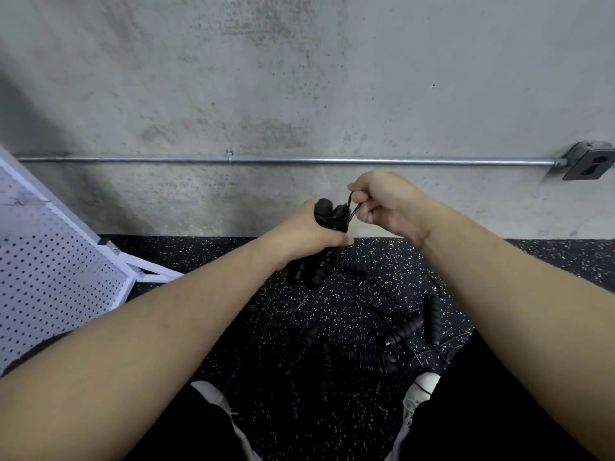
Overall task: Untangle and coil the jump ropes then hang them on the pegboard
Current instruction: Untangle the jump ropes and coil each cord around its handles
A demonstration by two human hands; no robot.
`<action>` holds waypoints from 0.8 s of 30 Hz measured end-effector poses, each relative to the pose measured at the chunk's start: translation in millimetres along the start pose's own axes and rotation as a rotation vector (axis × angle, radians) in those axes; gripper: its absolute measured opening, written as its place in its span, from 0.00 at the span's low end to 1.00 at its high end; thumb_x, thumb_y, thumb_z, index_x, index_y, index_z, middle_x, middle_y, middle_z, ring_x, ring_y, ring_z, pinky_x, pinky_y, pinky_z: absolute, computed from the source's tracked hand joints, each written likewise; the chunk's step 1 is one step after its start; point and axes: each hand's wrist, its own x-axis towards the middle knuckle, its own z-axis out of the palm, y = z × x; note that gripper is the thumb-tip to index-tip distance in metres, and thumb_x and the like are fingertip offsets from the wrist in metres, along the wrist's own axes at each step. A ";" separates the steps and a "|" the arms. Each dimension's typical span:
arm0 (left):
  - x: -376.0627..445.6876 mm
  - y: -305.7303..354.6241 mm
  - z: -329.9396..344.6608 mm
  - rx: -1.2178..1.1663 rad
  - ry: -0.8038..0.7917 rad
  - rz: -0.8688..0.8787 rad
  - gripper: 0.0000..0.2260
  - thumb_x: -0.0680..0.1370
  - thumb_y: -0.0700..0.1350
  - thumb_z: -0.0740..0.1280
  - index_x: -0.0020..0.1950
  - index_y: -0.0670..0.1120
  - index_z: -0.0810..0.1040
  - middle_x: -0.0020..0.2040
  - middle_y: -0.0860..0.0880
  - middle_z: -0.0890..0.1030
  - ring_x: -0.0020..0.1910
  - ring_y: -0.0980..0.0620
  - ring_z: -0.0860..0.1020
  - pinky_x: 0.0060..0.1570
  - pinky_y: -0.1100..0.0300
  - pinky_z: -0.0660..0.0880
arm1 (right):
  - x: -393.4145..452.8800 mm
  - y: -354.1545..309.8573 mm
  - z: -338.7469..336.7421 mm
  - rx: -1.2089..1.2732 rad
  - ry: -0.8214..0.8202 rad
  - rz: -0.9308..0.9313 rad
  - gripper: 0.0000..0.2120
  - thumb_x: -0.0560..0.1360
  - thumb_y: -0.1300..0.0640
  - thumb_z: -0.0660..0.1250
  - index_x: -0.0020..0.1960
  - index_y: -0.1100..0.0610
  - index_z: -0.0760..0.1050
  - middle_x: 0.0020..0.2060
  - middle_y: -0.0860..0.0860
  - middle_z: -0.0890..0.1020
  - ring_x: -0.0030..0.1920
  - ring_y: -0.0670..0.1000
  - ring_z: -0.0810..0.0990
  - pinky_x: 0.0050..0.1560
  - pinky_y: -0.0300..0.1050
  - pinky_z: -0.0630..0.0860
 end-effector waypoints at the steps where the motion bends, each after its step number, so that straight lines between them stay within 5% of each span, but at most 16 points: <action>1: -5.0 0.2 -2.1 -0.054 0.012 0.021 0.26 0.69 0.55 0.80 0.59 0.46 0.73 0.47 0.53 0.79 0.48 0.52 0.80 0.43 0.59 0.73 | -3.0 -3.4 -1.4 0.046 -0.025 0.000 0.10 0.79 0.69 0.58 0.44 0.56 0.66 0.23 0.48 0.66 0.22 0.42 0.59 0.23 0.32 0.59; 6: -25.1 -0.8 -15.6 -0.128 0.015 -0.002 0.31 0.66 0.62 0.79 0.63 0.51 0.74 0.52 0.53 0.84 0.52 0.51 0.83 0.54 0.54 0.79 | -20.7 -5.6 -6.3 0.047 -0.136 -0.048 0.12 0.80 0.68 0.61 0.42 0.56 0.67 0.27 0.50 0.71 0.27 0.43 0.61 0.24 0.32 0.64; 11: -51.2 -3.0 -32.8 -0.148 -0.132 -0.018 0.17 0.75 0.53 0.76 0.60 0.52 0.77 0.49 0.51 0.85 0.46 0.54 0.84 0.49 0.58 0.78 | -35.6 5.6 -3.3 0.047 -0.205 -0.042 0.15 0.81 0.67 0.63 0.39 0.53 0.66 0.28 0.51 0.72 0.26 0.43 0.59 0.25 0.33 0.68; 16: -58.2 -16.6 -35.5 -0.161 -0.030 -0.017 0.32 0.72 0.57 0.78 0.72 0.54 0.70 0.61 0.51 0.80 0.55 0.53 0.80 0.49 0.58 0.75 | -55.0 10.7 9.8 -0.131 -0.162 -0.145 0.11 0.81 0.66 0.63 0.44 0.53 0.69 0.31 0.52 0.79 0.26 0.44 0.64 0.30 0.36 0.72; 21: -60.8 -31.8 -39.8 -0.015 0.110 0.001 0.28 0.71 0.54 0.79 0.66 0.51 0.73 0.58 0.51 0.80 0.55 0.52 0.79 0.59 0.55 0.74 | -61.1 22.2 35.7 -0.380 -0.115 -0.221 0.06 0.80 0.64 0.64 0.52 0.54 0.71 0.37 0.51 0.86 0.29 0.46 0.72 0.34 0.40 0.76; 24: -55.6 -38.6 -38.8 -0.061 0.103 0.016 0.16 0.73 0.49 0.78 0.55 0.51 0.75 0.51 0.53 0.80 0.49 0.54 0.78 0.50 0.60 0.72 | -45.8 32.5 32.6 -0.301 -0.092 -0.150 0.04 0.82 0.62 0.62 0.54 0.54 0.72 0.47 0.56 0.87 0.32 0.48 0.75 0.35 0.40 0.78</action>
